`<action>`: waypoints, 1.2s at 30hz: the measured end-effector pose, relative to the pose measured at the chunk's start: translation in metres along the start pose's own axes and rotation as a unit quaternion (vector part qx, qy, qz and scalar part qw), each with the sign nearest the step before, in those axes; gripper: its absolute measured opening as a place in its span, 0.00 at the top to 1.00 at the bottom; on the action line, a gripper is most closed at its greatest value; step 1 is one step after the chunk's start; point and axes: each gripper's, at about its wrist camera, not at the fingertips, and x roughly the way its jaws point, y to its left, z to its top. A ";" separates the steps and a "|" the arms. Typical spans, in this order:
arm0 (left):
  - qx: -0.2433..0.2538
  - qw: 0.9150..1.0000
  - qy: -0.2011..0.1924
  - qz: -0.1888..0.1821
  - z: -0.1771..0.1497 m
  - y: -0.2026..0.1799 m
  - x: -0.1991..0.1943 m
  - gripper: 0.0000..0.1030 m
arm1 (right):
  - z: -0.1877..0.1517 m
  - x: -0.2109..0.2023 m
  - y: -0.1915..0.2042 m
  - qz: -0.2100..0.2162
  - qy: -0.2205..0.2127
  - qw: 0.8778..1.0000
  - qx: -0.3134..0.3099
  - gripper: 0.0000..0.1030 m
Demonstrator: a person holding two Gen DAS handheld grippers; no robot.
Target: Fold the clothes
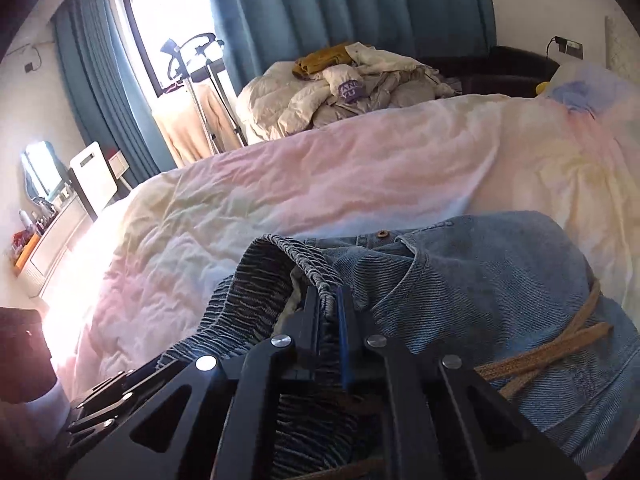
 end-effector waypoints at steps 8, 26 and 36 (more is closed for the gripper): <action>0.013 0.997 0.001 -0.072 -0.003 -0.024 -0.008 0.65 | 0.010 -0.023 -0.001 0.057 -0.052 0.997 0.012 0.93; -0.052 0.997 0.043 -0.038 -0.017 -0.007 0.008 0.65 | -0.016 0.031 0.006 0.074 0.042 0.996 0.030 0.74; -0.111 0.990 0.021 -0.083 -0.037 -0.008 -0.034 0.46 | -0.021 -0.053 -0.019 0.044 -0.005 0.997 0.067 0.46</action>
